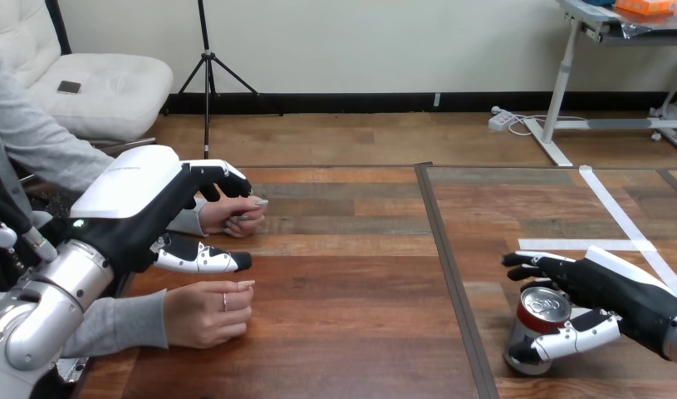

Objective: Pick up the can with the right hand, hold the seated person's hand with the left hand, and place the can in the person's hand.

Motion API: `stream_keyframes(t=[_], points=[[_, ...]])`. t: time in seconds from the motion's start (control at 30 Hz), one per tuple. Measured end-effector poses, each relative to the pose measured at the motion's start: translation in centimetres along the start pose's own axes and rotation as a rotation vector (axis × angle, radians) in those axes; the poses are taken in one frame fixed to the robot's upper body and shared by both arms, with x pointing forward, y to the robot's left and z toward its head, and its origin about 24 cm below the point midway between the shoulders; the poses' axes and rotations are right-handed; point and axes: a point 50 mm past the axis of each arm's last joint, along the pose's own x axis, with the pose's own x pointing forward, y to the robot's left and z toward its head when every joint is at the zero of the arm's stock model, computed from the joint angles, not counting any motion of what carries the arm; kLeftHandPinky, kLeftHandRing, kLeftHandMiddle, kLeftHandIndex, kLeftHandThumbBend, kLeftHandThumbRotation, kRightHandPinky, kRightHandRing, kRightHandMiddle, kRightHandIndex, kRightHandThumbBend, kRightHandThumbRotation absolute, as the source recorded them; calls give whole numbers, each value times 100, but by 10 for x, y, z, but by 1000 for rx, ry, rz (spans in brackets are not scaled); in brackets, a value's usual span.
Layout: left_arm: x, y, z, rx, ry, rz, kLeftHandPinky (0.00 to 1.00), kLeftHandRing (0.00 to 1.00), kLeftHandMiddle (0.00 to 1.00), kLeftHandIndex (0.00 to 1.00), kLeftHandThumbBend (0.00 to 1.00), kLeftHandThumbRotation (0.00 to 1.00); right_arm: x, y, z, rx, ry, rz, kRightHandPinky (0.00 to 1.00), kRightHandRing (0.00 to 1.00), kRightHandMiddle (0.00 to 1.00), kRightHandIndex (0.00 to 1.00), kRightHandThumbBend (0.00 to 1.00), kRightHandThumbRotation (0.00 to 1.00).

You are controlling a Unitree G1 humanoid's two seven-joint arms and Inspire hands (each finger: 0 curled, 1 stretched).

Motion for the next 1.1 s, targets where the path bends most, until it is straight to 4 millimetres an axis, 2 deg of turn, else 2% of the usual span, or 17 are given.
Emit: stream_keyframes(t=[0.17, 0.5, 1.1], points=[[0, 0, 0, 0, 0, 0, 57, 67, 70, 67, 74, 23, -1, 1, 1, -16, 1, -4, 76, 82, 85, 86, 100, 12], [0, 0, 0, 0, 1, 0, 56, 67, 70, 67, 72, 25, -1, 0, 4, -16, 11, -7, 70, 74, 77, 81, 100, 2], [0, 0, 0, 1, 5, -6, 54, 67, 70, 67, 72, 23, -1, -5, 9, -22, 12, -39, 60, 62, 65, 69, 100, 0]])
